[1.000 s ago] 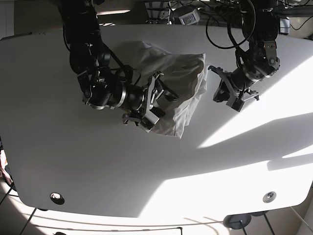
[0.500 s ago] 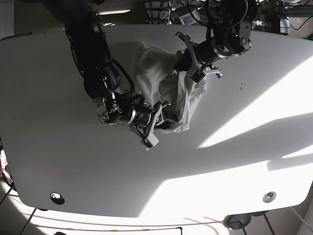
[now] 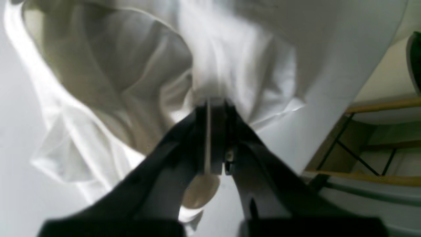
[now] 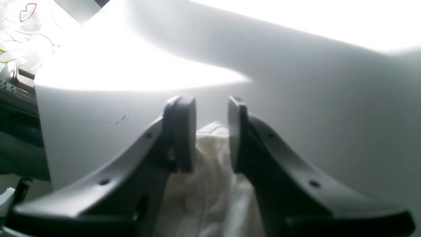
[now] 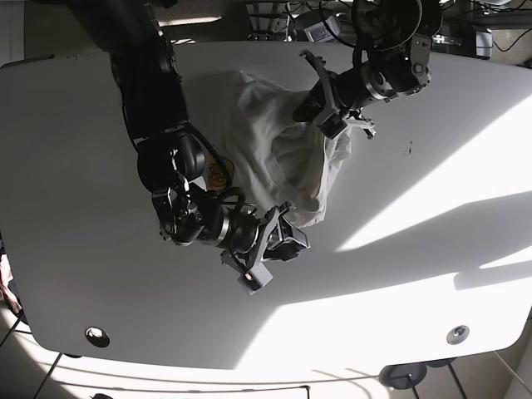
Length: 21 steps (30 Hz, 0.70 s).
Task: Fold the T-shirt properly
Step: 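Grasp opposite sides of the white bundle with both grippers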
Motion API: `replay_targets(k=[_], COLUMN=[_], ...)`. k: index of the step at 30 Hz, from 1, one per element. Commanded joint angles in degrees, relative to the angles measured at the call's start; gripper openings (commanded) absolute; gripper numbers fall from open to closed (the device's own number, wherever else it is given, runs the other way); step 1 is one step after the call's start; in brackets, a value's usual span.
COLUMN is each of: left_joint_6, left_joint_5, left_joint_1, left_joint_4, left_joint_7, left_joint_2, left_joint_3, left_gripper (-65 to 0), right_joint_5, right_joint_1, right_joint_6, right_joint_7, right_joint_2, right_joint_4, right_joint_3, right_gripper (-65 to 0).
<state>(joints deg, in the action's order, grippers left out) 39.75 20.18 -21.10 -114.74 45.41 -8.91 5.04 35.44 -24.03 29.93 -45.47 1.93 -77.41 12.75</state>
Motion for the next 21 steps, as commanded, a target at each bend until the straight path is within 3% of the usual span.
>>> replay_targets(k=[1,5,8,11,16,21], left_joint_6=[0.25,0.25,0.25,0.25,0.25,0.25], left_joint_5=[0.96,0.34,0.34,0.34,0.25,0.69], left_joint_1=[0.40,0.66,0.66,0.66,6.11,13.06], left_joint_4=[-1.00,0.41,1.99,5.07,12.19,14.83], left_joint_7=[-1.23,-1.23,-1.23,-1.23,-1.23,-1.23], left_joint_2=[-0.10,-0.02,-0.02,-0.37,-5.29,-8.72], left_joint_3=[2.04,5.20,2.92,-4.91,-13.43,-21.61], left_gripper=[-64.7,-64.6,-64.6,-64.6,-64.6,-64.6], right_joint_5=[1.09,1.09,1.09,1.09,1.09,1.09], right_joint_1=[0.95,6.93,10.98,14.32,18.89,25.04], right_joint_6=[0.53,0.62,0.62,0.62,0.79,0.79], right_joint_7=[-1.25,-2.04,-2.04,-1.87,-1.69,-1.78], right_joint_2=[1.98,5.49,7.16,7.69,7.78,10.24], right_joint_4=[-5.01,-12.84,-14.95,-14.95,-15.12,-25.14], right_joint_3=[-1.81,-1.98,-1.98,-1.98,-1.98,-2.07], right_gripper=[-49.1,-49.1,-49.1,-49.1,-49.1,-49.1])
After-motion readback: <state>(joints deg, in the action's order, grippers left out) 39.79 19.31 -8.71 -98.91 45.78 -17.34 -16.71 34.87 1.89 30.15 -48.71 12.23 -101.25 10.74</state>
